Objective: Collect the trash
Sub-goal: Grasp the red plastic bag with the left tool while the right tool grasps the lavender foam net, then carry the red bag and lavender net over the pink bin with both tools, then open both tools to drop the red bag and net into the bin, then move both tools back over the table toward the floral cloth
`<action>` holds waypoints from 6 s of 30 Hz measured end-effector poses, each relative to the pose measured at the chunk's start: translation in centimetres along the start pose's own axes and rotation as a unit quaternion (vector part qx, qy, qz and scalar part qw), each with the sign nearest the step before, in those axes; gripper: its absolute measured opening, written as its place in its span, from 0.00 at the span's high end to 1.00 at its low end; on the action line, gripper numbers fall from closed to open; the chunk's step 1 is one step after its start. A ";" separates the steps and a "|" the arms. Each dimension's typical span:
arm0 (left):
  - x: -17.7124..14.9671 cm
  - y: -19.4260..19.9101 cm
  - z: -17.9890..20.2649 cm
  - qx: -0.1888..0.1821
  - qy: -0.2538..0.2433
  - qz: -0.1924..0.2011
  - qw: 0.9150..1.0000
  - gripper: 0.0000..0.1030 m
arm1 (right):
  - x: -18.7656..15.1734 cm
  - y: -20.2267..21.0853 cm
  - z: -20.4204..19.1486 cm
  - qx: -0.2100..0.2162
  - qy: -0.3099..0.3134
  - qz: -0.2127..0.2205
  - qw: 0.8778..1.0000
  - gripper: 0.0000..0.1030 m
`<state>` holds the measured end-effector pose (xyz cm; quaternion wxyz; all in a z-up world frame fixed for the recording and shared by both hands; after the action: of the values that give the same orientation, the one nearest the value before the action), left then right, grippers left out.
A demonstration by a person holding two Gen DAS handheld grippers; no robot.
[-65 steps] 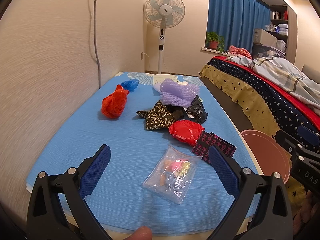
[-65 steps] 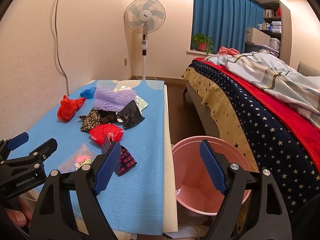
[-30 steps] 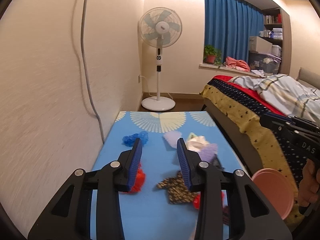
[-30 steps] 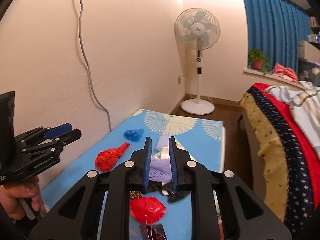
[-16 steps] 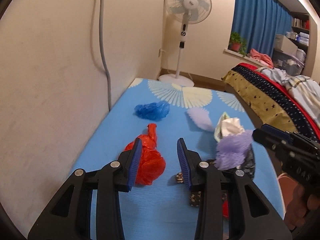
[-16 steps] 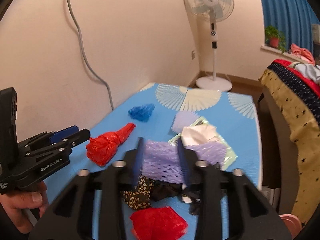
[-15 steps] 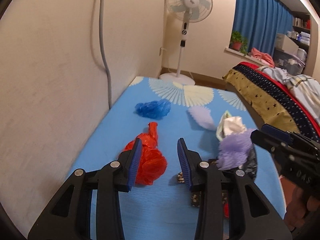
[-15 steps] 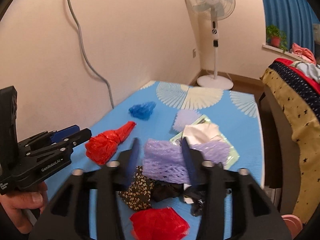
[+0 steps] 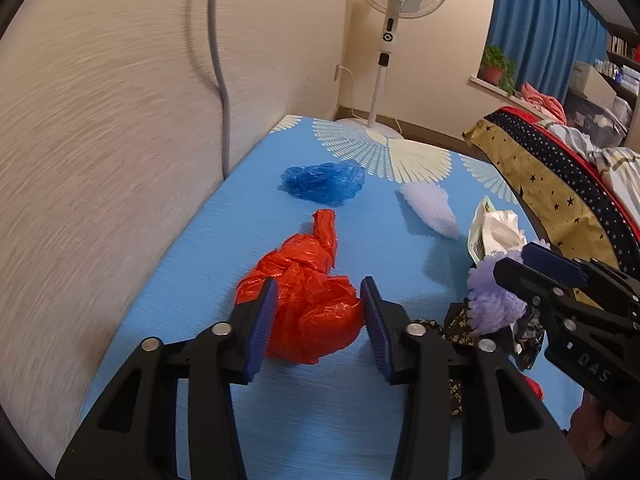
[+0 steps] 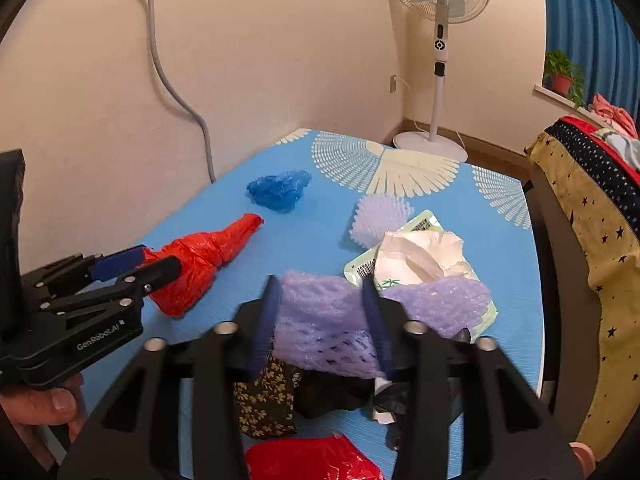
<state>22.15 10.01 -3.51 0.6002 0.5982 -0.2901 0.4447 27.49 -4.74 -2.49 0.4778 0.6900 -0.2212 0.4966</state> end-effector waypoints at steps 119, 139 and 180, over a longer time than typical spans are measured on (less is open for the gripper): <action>-6.3 12.4 28.7 -0.350 -0.054 -0.017 0.935 0.85 | -7.8 29.4 16.6 -0.328 -0.166 0.109 0.924 0.91; -7.2 12.1 28.6 -0.350 -0.050 -0.030 0.935 0.66 | -8.5 30.3 17.6 -0.362 -0.184 0.107 0.908 0.68; -3.2 11.3 13.4 -0.217 -0.009 0.035 0.975 0.66 | -4.9 25.2 11.3 -0.238 -0.158 0.161 0.945 0.75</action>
<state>13.24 -4.96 0.42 0.6974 0.4471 -0.4057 0.3862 11.17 -26.70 3.59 0.5012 0.5809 -0.5132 0.3846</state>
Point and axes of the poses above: each gripper's, at about its wrist camera, not at the fingertips, and y roughly against the way its jaws point, z to its right, x to its top, the point moved 3 cm from there along -y, roughly the way its jaws point, and after that the axes turned 15 degrees about z, right-handed, at the moved point
